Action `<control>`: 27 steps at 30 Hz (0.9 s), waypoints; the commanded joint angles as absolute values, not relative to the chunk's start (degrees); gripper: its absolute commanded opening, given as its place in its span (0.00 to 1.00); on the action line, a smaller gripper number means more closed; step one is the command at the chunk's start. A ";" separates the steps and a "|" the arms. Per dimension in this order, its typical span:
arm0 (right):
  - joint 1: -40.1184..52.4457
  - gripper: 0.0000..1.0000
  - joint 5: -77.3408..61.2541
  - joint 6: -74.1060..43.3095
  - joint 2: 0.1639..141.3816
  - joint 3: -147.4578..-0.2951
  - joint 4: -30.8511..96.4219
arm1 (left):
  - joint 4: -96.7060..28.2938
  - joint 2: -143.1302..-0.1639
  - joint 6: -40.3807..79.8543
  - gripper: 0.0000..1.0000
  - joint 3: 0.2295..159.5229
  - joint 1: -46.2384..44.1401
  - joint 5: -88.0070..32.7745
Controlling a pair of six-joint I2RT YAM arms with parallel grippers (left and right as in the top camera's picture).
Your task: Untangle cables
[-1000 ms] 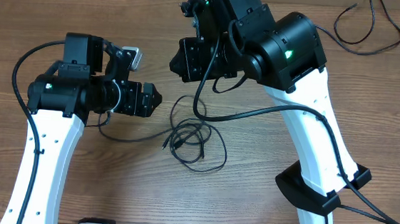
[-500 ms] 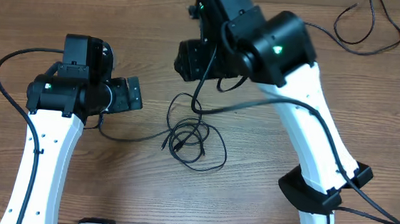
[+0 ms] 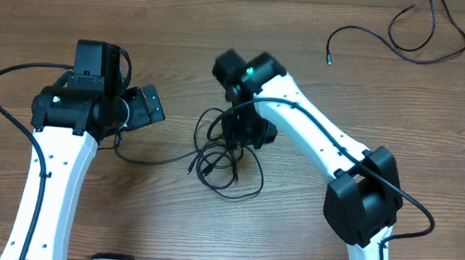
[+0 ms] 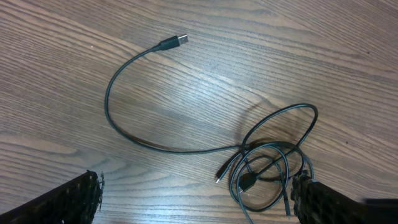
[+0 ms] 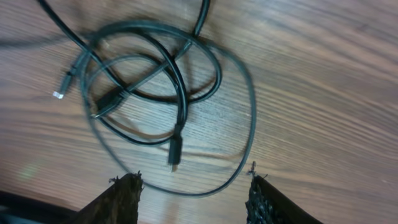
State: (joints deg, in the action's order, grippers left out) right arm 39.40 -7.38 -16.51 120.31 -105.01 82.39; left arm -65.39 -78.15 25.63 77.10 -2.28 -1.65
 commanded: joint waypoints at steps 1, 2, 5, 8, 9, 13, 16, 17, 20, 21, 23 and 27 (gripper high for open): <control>40.91 0.55 -10.81 -10.11 119.37 -99.00 79.35 | -65.36 -78.65 26.89 1.00 76.97 -2.48 -1.02; 41.25 0.56 -10.55 -10.00 119.37 -98.08 78.78 | -65.34 -78.65 26.89 1.00 76.97 -2.48 -1.02; 42.13 0.56 -10.57 -9.89 119.37 -97.30 77.97 | -65.32 -78.67 26.89 1.00 76.97 -2.48 -1.02; 43.42 0.56 -10.57 -9.34 119.37 -97.32 77.58 | -65.36 -78.85 26.87 1.00 76.97 -2.48 -1.02; 43.86 0.56 -10.61 -9.02 119.37 -97.32 77.62 | -65.36 -79.00 26.87 1.00 76.97 -2.48 -1.02; 46.83 0.57 -10.31 -6.79 119.37 -97.34 78.11 | -65.32 -80.23 27.11 1.00 76.97 -2.28 -0.84; 49.52 0.60 -8.45 -6.74 119.37 -97.34 77.67 | -65.39 -82.11 28.18 1.00 76.97 -0.89 -1.06; 50.57 0.62 -7.33 -6.74 119.37 -97.34 77.36 | -65.54 -83.00 28.75 1.00 76.97 0.01 -1.39; 51.92 0.63 -5.58 -6.76 119.37 -97.34 76.95 | -66.41 -85.97 28.71 1.00 76.97 3.79 -4.97; 51.92 0.63 -5.63 -6.76 119.37 -97.34 76.71 | -66.85 -86.63 28.71 1.00 76.97 4.97 -5.78; 51.92 0.62 -5.63 -6.74 119.37 -97.34 76.49 | -67.53 -87.57 28.71 1.00 76.97 7.05 -6.35; 52.14 0.58 -8.86 -5.52 119.37 -97.08 74.89 | -67.99 -88.14 26.94 1.00 76.97 11.31 -7.09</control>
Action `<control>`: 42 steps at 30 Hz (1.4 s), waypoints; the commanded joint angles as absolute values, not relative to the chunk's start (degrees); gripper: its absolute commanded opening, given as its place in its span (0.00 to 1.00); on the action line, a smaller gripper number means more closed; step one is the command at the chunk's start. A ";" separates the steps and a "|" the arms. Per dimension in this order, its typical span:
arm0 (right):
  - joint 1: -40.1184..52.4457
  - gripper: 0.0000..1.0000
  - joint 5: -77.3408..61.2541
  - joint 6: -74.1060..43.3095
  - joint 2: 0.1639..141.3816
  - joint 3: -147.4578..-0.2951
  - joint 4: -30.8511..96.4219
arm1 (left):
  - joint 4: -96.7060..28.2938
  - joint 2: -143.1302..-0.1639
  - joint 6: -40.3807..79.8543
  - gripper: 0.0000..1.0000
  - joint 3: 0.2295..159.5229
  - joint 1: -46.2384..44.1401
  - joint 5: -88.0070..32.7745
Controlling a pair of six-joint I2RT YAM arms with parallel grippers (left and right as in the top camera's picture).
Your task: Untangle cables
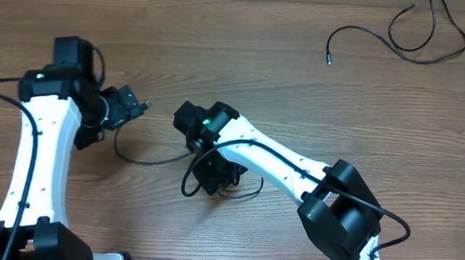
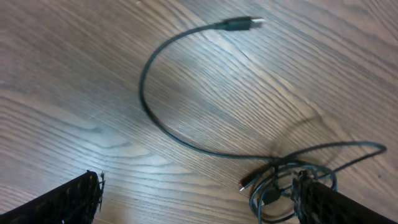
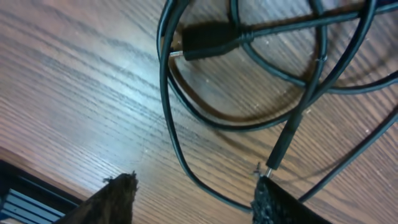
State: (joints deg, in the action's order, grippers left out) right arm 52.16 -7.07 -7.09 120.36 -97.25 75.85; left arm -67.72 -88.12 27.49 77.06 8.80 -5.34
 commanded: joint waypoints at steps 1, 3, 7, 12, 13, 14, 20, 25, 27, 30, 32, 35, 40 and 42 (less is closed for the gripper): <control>52.29 0.58 -9.19 -5.21 119.37 -96.97 74.59 | -68.10 -88.14 26.92 1.00 76.97 11.79 -7.09; 52.82 0.57 -9.06 -5.21 119.37 -96.53 73.56 | -68.16 -88.14 26.92 1.00 76.97 12.67 -7.07; 53.56 0.52 -9.06 -5.28 119.37 -94.76 70.81 | -68.18 -88.14 26.98 1.00 76.97 14.00 -7.09; 53.63 0.43 -9.08 -5.72 119.37 -91.94 68.23 | -68.79 -88.14 26.81 1.00 76.97 15.27 -6.96; 53.63 0.42 -9.08 -5.72 119.37 -91.18 67.57 | -68.93 -88.16 26.81 1.00 76.97 15.38 -6.98; 53.63 0.42 -9.06 -5.72 119.37 -90.21 66.65 | -69.01 -88.16 26.79 0.99 76.97 15.38 -6.96; 53.63 0.25 -9.08 -5.74 119.37 -87.96 64.95 | -69.10 -88.16 26.81 1.00 76.97 15.35 -7.01; 53.63 0.04 -9.10 -8.34 119.37 -88.44 64.07 | -69.34 -88.16 26.81 1.00 76.97 15.35 -7.11; 53.63 0.04 -9.19 -11.49 119.26 -91.20 64.86 | -69.89 -88.16 26.81 0.99 76.97 15.35 -7.53; 53.49 0.04 -10.26 -13.74 118.83 -96.66 66.81 | -70.81 -88.16 26.17 1.00 76.97 15.31 -8.58; 53.34 0.04 -11.94 -13.76 117.95 -101.82 68.75 | -71.18 -88.18 22.92 1.00 76.97 15.31 -11.22; 52.69 0.04 -12.21 -16.23 116.46 -109.97 71.88 | -71.59 -88.18 18.46 1.00 76.97 15.25 -16.12; 49.54 0.04 -13.65 -20.40 113.21 -126.50 76.88 | -72.69 -88.18 13.39 1.00 76.97 14.52 -20.99; 48.12 0.04 -15.66 -20.36 111.94 -132.07 78.28 | -72.95 -88.18 10.92 1.00 76.97 13.96 -22.96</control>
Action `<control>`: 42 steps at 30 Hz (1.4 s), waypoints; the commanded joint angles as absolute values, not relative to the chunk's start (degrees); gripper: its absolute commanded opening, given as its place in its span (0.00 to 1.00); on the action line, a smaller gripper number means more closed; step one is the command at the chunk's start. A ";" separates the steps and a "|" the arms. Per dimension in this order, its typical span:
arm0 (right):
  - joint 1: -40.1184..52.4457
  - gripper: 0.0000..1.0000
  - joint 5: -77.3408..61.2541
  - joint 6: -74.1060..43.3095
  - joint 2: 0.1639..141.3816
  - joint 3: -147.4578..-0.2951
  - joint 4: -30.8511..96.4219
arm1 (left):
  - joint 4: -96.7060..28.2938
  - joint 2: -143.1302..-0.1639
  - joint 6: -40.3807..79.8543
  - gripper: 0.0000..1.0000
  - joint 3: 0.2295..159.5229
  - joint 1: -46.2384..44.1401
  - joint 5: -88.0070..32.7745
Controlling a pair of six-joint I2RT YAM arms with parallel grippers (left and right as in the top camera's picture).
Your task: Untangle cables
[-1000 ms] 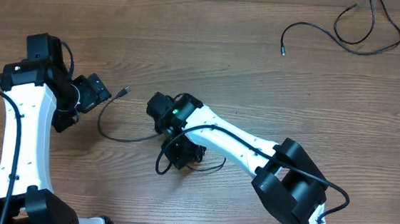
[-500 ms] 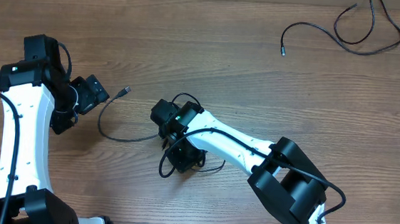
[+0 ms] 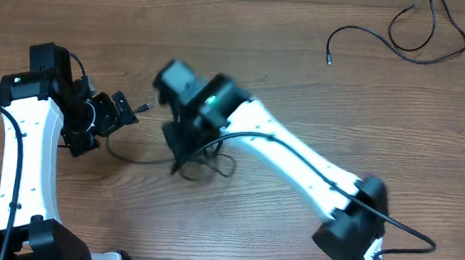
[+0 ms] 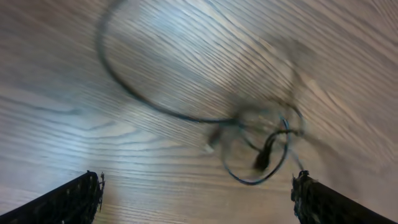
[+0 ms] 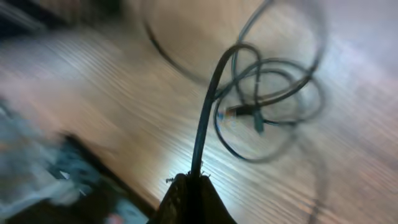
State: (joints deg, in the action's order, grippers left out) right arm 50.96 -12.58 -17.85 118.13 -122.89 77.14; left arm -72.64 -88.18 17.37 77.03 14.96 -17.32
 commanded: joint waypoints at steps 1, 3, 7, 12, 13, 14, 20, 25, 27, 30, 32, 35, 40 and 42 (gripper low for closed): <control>47.29 0.04 -16.73 -20.36 111.15 -134.85 78.91 | -73.03 -88.18 9.30 1.00 76.97 13.61 -24.40; 44.86 0.04 -19.79 -20.38 108.84 -141.38 79.88 | -73.03 -88.18 5.10 1.00 76.97 12.29 -29.47; 42.04 0.04 -23.31 -20.40 106.00 -145.91 79.85 | -72.51 -88.18 0.75 1.00 76.97 9.91 -36.12; 40.18 0.04 -26.33 -21.21 104.18 -147.13 79.90 | -70.39 -88.18 0.03 1.00 76.97 6.94 -38.50; 40.07 0.04 -27.42 -21.30 104.14 -147.13 79.88 | -69.67 -88.18 0.45 1.00 76.97 6.46 -38.44; 40.07 0.04 -28.60 -21.28 104.14 -147.13 79.83 | -68.93 -88.18 1.19 1.00 76.97 6.02 -38.46; 40.07 0.04 -31.66 -22.74 104.14 -147.09 77.60 | -66.52 -88.18 1.13 1.00 76.97 3.99 -43.90; 40.07 0.04 -33.69 -24.95 104.14 -147.09 75.35 | -65.89 -88.18 -0.21 1.00 76.97 1.80 -44.60; 40.10 0.04 -36.62 -25.19 104.14 -147.09 74.83 | -65.52 -88.18 0.05 1.00 76.97 1.41 -44.58; 40.10 0.04 -39.46 -25.36 104.14 -147.09 74.81 | -64.95 -88.18 0.69 1.00 76.97 1.48 -44.34; 40.07 0.04 -41.36 -25.36 104.14 -147.09 74.81 | -64.14 -88.18 1.80 1.00 76.97 1.48 -44.14; 40.07 0.04 -42.06 -25.30 104.14 -147.09 74.85 | -63.29 -88.18 4.91 1.00 76.97 1.48 -41.45; 38.89 0.04 -36.67 -25.32 104.14 -147.09 76.44 | -64.51 -88.18 11.92 1.00 76.97 1.48 -30.22; 37.89 0.04 -29.26 -25.32 104.14 -147.09 78.39 | -65.10 -88.18 14.28 1.00 76.97 1.48 -25.91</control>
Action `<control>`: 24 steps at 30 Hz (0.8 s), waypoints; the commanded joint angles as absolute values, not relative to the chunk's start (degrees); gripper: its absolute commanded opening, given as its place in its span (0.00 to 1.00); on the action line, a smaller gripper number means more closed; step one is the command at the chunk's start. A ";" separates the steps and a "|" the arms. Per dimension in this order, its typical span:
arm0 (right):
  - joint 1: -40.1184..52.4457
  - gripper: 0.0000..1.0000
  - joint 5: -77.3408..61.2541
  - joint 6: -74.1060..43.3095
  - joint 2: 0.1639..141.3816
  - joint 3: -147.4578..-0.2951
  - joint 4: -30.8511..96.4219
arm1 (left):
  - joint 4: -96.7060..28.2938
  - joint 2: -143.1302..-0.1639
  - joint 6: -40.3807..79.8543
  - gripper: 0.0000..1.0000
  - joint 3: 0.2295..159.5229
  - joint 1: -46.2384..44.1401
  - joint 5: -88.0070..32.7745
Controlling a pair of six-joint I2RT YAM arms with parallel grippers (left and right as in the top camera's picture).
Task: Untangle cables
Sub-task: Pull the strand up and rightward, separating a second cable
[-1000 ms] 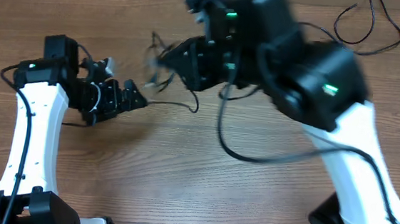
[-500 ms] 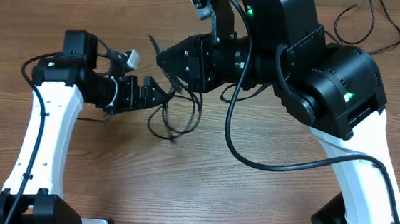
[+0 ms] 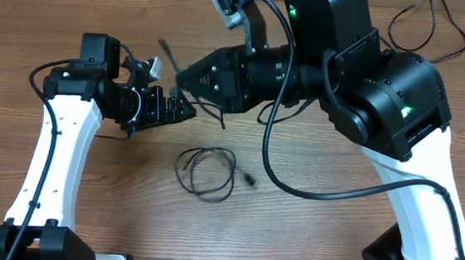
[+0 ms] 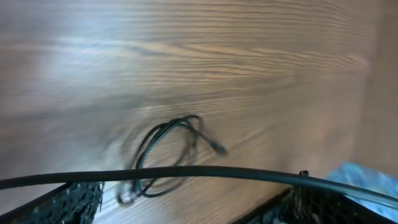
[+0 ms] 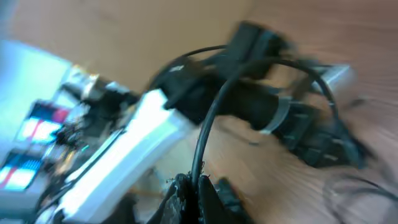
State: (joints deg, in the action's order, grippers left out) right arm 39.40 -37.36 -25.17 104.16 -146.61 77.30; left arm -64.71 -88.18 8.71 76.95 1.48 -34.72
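Observation:
My right gripper [image 3: 188,78] [image 5: 198,186] is raised high above the table, shut on a thin black cable [image 5: 208,118] that arcs up out of its jaws. That cable [image 4: 186,170] runs straight across the gap between the fingers of my left gripper [image 3: 172,109] [image 4: 198,190], which is open and held off the table. A loose coil of black cable [image 3: 207,171] [image 4: 166,149] lies on the wood below and between both arms. A free cable end [image 3: 162,48] sticks up near the left gripper.
A separate black cable [image 3: 423,33] lies at the table's far right corner. The raised right arm [image 3: 362,74] hides much of the middle back of the wooden table [image 3: 60,208]. The table's front edge [image 4: 267,202] shows in the left wrist view.
My right gripper, shut on a cable low beside the tangle, now holds it high above the table. The left gripper has moved right and up, and the cable now crosses its open jaws. A coil stays on the table.
Both grippers were open, the right above the tangle, the left over the tail with the plug. Then the right was down at the tangle, still open. Then it was shut on one cable, further left. Now that cable is lifted, strung to the left gripper.

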 commanded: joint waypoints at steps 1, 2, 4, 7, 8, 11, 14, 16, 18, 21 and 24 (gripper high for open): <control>36.80 0.04 -21.34 -25.36 104.14 -147.09 80.42 | -65.67 -88.18 17.04 1.00 76.97 1.48 -21.76; 36.05 0.04 -16.45 -25.36 104.14 -147.09 81.76 | -65.91 -88.18 18.48 1.00 76.97 1.48 -19.99; 34.30 0.04 -8.36 -25.56 104.14 -147.06 84.29 | -66.22 -88.18 21.10 1.00 76.97 1.48 -17.12; 31.48 0.04 -2.26 -25.54 104.14 -147.02 86.78 | -66.15 -88.18 21.45 1.00 76.97 1.48 -16.99; 30.81 0.04 -1.41 -25.54 104.14 -147.02 87.09 | -66.15 -88.18 21.45 1.00 76.97 1.48 -16.99; 27.68 0.04 0.71 -25.52 104.16 -146.96 87.88 | -66.19 -88.18 21.12 1.00 76.97 1.48 -18.06; 24.34 0.04 2.55 -25.54 104.18 -146.96 88.07 | -66.13 -88.18 17.96 0.99 76.97 1.45 -22.31; 22.41 0.04 3.18 -25.54 104.27 -146.96 87.81 | -66.08 -88.18 14.61 1.00 76.97 1.45 -26.92; 20.78 0.04 3.92 -25.54 104.51 -146.96 87.46 | -66.08 -88.18 9.98 1.00 76.97 1.45 -33.12; 18.52 0.04 6.26 -25.54 104.86 -146.96 85.73 | -65.73 -88.16 3.27 1.00 76.99 1.48 -43.03; 16.05 0.04 7.73 -25.52 104.90 -146.98 80.95 | -64.77 -88.16 3.18 1.00 76.99 1.50 -45.91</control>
State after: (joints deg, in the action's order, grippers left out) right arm 18.13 4.19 -25.45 104.49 -146.61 83.92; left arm -65.36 -88.18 8.47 76.95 1.48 -36.80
